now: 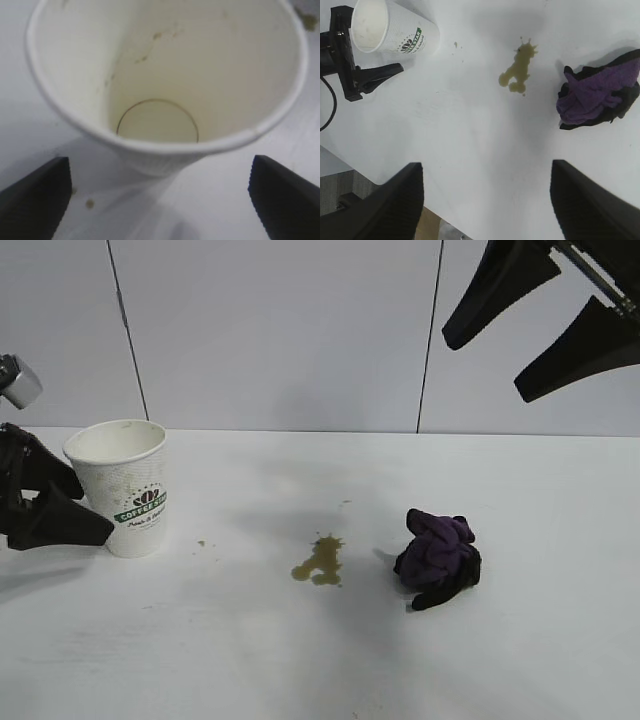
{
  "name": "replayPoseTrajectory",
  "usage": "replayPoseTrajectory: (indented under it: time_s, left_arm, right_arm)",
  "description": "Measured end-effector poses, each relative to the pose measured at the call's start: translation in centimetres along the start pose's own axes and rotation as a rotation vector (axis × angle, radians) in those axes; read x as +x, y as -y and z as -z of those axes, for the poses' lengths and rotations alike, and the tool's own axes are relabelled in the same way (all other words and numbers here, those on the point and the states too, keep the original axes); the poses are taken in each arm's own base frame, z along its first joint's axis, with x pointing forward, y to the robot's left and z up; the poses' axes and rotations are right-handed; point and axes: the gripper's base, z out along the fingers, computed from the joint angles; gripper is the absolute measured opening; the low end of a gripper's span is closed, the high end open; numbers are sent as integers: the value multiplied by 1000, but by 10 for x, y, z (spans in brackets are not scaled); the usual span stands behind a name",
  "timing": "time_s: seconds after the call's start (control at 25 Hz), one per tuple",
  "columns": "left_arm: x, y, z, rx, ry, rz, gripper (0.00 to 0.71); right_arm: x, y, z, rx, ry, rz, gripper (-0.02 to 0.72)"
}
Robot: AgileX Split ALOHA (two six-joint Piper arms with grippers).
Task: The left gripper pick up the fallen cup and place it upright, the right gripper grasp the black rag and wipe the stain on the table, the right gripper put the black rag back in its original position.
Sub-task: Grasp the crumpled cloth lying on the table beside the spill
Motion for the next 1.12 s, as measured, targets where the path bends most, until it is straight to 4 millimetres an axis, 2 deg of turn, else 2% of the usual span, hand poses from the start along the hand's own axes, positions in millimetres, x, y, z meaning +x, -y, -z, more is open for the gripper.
replayPoseTrajectory:
  time_s: [0.12, 0.2, 0.28, 0.44, 0.56, 0.68, 0.8, 0.96, 1.12]
  left_arm:
    - [-4, -12, 23, -185, -117, 124, 694]
    - [-13, -23, 49, -369, -132, 232, 694]
    - [-24, -30, 79, -526, -74, 367, 694]
    - [-46, -31, 162, -774, 168, 615, 694]
    - [-58, -14, 231, -906, 367, 722, 694]
    - [-70, 25, 293, -986, 505, 700, 694]
    - [-88, 73, 328, -970, 617, 644, 694]
    - [-116, 132, 346, -840, 740, 540, 694]
    - [-128, 185, 338, -610, 690, 404, 694]
  right_arm:
    - [0, 0, 0, 0, 0, 0, 491]
    - [0, 0, 0, 0, 0, 0, 491]
    - [0, 0, 0, 0, 0, 0, 491]
    - [0, 0, 0, 0, 0, 0, 491]
    - [0, 0, 0, 0, 0, 0, 491]
    - [0, 0, 0, 0, 0, 0, 491]
    - [0, 0, 0, 0, 0, 0, 491]
    - [0, 0, 0, 2, -4, 2, 491]
    - [2, 0, 0, -1, -20, 2, 491]
